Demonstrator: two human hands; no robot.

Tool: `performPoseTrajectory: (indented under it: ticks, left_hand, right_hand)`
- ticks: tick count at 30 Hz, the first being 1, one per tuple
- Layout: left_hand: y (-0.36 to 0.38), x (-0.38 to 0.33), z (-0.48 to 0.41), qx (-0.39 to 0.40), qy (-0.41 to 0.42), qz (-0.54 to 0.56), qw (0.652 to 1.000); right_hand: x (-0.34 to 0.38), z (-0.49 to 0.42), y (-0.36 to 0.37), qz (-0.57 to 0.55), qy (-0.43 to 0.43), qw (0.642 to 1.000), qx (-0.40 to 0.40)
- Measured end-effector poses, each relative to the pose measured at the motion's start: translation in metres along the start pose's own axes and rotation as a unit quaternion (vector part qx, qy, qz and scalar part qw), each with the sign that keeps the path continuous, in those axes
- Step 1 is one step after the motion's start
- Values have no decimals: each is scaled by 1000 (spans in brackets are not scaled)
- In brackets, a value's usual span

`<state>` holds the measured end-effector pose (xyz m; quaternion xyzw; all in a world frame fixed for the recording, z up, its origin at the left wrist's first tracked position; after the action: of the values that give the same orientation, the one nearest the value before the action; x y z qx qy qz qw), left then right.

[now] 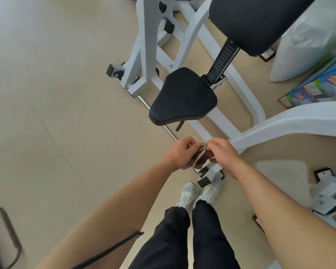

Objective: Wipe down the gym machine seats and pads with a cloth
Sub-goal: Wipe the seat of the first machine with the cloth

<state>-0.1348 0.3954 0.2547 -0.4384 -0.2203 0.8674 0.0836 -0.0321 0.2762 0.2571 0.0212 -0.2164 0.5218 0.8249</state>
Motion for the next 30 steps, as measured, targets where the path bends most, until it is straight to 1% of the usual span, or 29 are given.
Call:
performPoseTrajectory:
  ticks: [3, 5, 8, 10, 12, 13, 15, 16, 17, 18, 19, 20, 21, 22, 23, 24, 26, 28, 30]
  left_hand:
    - [-11, 10, -21, 12, 2, -11, 1000]
    - [-16, 14, -42, 59, 14, -56, 997]
    - [-24, 18, -81, 158, 26, -134, 978]
    - [-34, 21, -109, 186, 45, -185, 964]
    - [-48, 20, -137, 170, 73, -213, 959]
    - [-57, 18, -151, 156, 84, -204, 963]
    - [-73, 11, -179, 132, 111, -185, 967]
    - [-82, 6, -194, 118, 132, -192, 965]
    - [-91, 0, -209, 96, 153, -203, 962]
    - [-101, -7, -224, 64, 174, -212, 959]
    - [-113, -14, -239, 27, 194, -217, 956]
    - [-125, -20, -253, -9, 212, -221, 952]
    - [-136, -26, -264, -40, 229, -232, 945]
    - [-146, -30, -275, -63, 244, -251, 935]
    - [-153, -32, -284, -80, 260, -274, 923]
    - [-158, -32, -291, -96, 274, -298, 909]
    - [-164, -24, -302, -120, 296, -352, 880]
    - [-166, -2, -307, -119, 309, -399, 855]
    - [-162, 35, -308, -104, 308, -442, 836]
  right_hand:
    - [2, -22, 0, -48, 46, 997, 41]
    - [3, -40, 1, -76, 56, 994, 52]
    - [10, -71, -3, -122, 60, 989, 54]
    - [18, -93, -7, -115, 56, 991, 27]
    - [28, -115, -15, -104, 43, 993, -28]
    - [35, -122, -22, -112, 38, 992, -33]
    - [57, -129, -32, -123, 11, 992, 10]
    - [70, -133, -39, -110, -7, 993, 31]
    - [83, -137, -46, -74, -33, 996, 37]
    - [98, -141, -52, -33, -58, 997, 26]
    - [113, -150, -59, 16, -78, 997, -9]
    - [130, -157, -66, 55, -98, 992, -62]
    - [148, -160, -73, 83, -120, 980, -133]
    - [163, -165, -79, 93, -139, 965, -202]
    - [176, -170, -83, 90, -161, 950, -252]
    - [184, -177, -86, 89, -187, 937, -282]
    - [192, -199, -85, 123, -220, 914, -318]
    - [191, -219, -76, 172, -231, 894, -344]
    - [175, -237, -62, 208, -219, 886, -352]
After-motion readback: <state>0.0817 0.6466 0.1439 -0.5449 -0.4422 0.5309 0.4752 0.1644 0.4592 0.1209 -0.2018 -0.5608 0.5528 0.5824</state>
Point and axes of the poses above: each hand's wrist, its own z-axis away from the middle knuckle, its own y-axis out of the palm, x = y × z, the point moved 2 cm from there along -z, towards the middle knuckle, and after that the axes turned 15 degrees about y, right-handed, at the moved point
